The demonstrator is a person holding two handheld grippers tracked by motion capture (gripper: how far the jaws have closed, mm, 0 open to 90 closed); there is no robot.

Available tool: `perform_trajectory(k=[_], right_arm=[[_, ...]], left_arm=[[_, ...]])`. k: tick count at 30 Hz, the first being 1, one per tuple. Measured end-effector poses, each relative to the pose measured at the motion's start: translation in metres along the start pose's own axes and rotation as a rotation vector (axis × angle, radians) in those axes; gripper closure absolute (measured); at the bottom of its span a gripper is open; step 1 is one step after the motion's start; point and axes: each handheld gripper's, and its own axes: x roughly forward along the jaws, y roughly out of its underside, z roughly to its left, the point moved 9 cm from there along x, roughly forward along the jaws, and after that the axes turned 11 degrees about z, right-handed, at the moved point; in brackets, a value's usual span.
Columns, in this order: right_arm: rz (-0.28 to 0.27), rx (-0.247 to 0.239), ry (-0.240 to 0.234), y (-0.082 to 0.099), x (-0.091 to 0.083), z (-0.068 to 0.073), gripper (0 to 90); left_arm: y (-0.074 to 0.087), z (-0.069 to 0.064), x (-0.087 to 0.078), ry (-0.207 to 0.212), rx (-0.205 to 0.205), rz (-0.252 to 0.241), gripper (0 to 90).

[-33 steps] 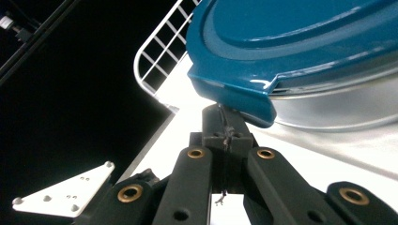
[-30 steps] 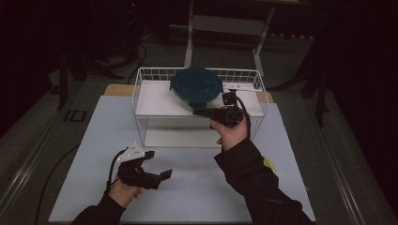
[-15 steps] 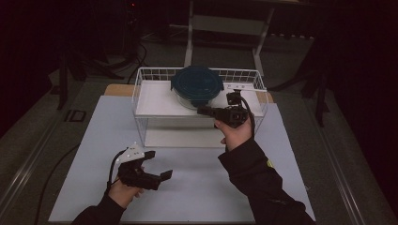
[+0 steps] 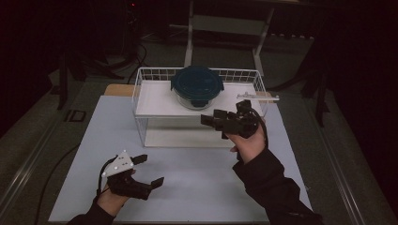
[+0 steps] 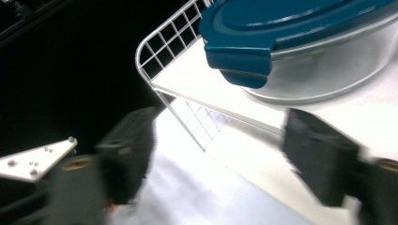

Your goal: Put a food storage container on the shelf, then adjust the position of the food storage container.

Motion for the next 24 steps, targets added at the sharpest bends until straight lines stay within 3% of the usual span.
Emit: perform_trajectory(k=[3, 8, 13, 16, 20, 23, 24], right_arm=[[-0.003, -0.065, 0.052, 0.006, -0.008, -0.004, 13.6], [-0.032, -0.094, 0.051, 0.016, -0.026, -0.01, 14.1], [-0.069, -0.136, 0.115, 0.032, -0.054, -0.026, 13.9], [-0.047, -0.117, 0.117, 0.046, -0.068, -0.035, 14.3], [-0.064, -0.097, 0.129, 0.058, -0.082, -0.045, 13.4], [-0.057, -0.082, 0.166, 0.076, -0.094, -0.058, 15.3], [-0.05, -0.068, 0.186, 0.086, -0.1, -0.067, 20.4]], left_arm=[[0.007, 0.0, -0.004, 0.002, -0.014, -0.011, 0.0], [0.02, 0.003, -0.004, -0.015, -0.014, 0.014, 0.0], [0.026, 0.006, 0.0, -0.024, -0.018, 0.026, 0.0], [0.025, 0.007, 0.002, -0.018, -0.021, 0.016, 0.0], [0.024, 0.006, 0.003, -0.01, -0.019, 0.008, 0.0], [0.024, 0.005, 0.004, -0.007, -0.015, 0.009, 0.0], [0.024, 0.004, 0.004, -0.005, -0.013, 0.01, 0.0]])
